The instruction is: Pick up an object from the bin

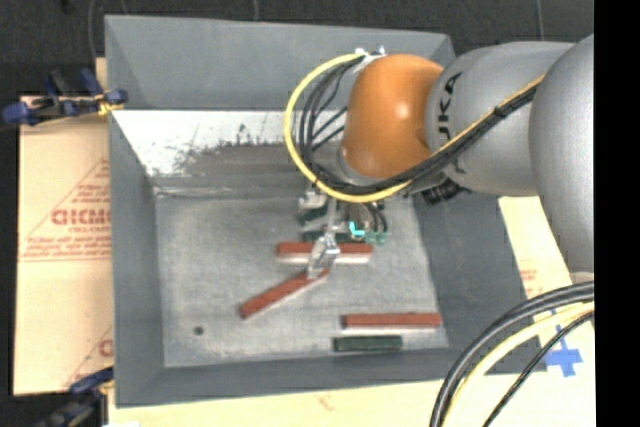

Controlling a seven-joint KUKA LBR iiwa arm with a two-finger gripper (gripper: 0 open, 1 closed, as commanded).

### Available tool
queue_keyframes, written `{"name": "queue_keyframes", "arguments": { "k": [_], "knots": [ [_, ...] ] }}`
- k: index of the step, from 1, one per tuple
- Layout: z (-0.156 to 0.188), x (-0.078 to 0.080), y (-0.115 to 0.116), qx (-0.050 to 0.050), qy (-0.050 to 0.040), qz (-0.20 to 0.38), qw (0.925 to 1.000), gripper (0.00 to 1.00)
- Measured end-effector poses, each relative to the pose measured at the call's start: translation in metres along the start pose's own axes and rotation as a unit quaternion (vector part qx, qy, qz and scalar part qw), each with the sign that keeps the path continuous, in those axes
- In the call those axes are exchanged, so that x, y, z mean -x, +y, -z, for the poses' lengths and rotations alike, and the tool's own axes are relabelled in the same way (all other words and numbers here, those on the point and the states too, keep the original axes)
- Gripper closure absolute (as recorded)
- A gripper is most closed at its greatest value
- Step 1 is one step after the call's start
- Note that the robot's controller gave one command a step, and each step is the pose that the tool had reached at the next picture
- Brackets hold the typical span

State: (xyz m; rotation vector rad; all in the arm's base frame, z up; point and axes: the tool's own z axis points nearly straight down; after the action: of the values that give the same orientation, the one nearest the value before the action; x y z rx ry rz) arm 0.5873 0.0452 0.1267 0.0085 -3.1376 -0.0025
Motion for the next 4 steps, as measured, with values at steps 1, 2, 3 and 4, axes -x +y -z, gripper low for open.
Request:
{"name": "queue_keyframes", "arguments": {
  "k": [1, 2, 3, 4],
  "knots": [
    [0.004, 0.002, 0.000, 0.000, -0.0038, -0.001, 1.0000, 0.00],
    [-0.039, -0.009, 0.015, -0.002, -0.0042, 0.031, 0.9995, 0.00],
    [-0.041, -0.009, 0.018, -0.001, -0.0062, 0.039, 0.9992, 0.00],
    [-0.049, -0.012, 0.021, -0.001, -0.0078, 0.033, 0.9994, 0.00]
  ]
}}
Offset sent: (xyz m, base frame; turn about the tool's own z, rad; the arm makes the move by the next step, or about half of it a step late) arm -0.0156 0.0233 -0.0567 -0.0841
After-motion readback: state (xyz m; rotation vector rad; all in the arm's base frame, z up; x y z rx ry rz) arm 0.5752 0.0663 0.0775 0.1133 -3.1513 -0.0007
